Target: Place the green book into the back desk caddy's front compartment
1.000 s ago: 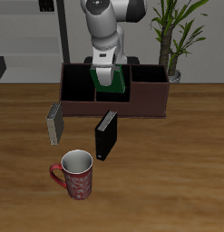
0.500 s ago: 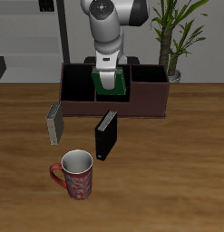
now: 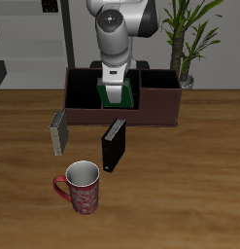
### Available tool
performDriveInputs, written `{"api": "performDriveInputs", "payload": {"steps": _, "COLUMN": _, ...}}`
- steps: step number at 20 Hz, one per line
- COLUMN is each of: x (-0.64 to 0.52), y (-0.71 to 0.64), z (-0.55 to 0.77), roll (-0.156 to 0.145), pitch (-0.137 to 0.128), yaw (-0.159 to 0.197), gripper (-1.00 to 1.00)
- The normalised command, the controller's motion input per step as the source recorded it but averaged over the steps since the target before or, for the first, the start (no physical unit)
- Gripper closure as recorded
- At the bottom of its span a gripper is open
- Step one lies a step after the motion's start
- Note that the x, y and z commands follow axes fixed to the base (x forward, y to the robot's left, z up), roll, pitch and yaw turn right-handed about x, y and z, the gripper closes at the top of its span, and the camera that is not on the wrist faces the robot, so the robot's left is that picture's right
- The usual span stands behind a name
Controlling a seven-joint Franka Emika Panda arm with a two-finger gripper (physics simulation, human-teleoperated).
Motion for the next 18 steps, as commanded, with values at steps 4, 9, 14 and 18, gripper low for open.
{"api": "performDriveInputs", "payload": {"steps": 4, "x": -0.03, "y": 0.04, "z": -0.16, "roll": 0.002, "pitch": 0.042, "yaw": -0.008, "gripper": 1.00}}
{"api": "performDriveInputs", "payload": {"steps": 9, "x": -0.03, "y": 0.08, "z": -0.05, "roll": -0.005, "pitch": -0.014, "yaw": 0.007, "gripper": -1.00}}
{"api": "performDriveInputs", "payload": {"steps": 14, "x": -0.04, "y": 0.08, "z": 0.00, "roll": 0.013, "pitch": 0.030, "yaw": -0.035, "gripper": -1.00}}
{"api": "performDriveInputs", "payload": {"steps": 18, "x": -0.07, "y": 0.08, "z": 0.01, "roll": 0.017, "pitch": 0.008, "yaw": -0.018, "gripper": -1.00}}
